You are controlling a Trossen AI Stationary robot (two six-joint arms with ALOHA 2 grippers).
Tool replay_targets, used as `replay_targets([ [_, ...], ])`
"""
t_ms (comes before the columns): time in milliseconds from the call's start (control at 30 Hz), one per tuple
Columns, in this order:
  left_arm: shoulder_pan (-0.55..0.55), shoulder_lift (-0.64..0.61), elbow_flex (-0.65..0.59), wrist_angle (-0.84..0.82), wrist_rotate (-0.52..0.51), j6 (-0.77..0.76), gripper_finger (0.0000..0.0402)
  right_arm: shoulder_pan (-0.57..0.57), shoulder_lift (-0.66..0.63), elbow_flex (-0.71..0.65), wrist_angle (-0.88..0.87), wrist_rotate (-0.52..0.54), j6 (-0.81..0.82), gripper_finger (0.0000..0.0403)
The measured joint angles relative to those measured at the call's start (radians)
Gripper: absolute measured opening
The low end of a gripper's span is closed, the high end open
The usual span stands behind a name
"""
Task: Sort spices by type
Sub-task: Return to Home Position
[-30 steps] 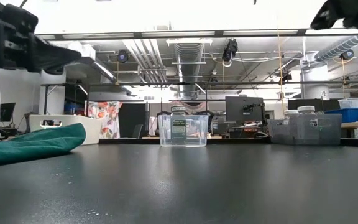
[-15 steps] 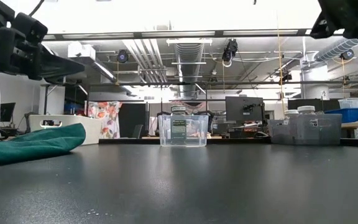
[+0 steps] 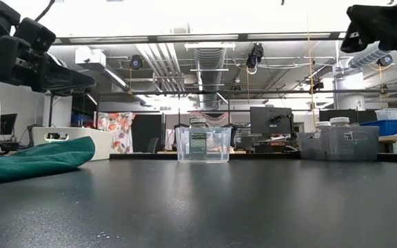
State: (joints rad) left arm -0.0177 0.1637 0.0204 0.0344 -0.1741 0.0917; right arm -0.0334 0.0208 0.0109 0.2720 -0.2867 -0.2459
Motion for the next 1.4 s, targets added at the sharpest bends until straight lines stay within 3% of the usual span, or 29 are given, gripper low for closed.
replay_targets([
  [567, 0.000, 0.025, 0.001, 0.003, 0.000, 0.000, 0.0002, 0.000, 0.002, 0.000, -0.006, -0.001, 0.271, 0.0013],
  [1400, 0.000, 0.026, 0.002, 0.003, 0.000, 0.000, 0.0002, 0.000, 0.002, 0.001, -0.006, -0.001, 0.273, 0.0013],
])
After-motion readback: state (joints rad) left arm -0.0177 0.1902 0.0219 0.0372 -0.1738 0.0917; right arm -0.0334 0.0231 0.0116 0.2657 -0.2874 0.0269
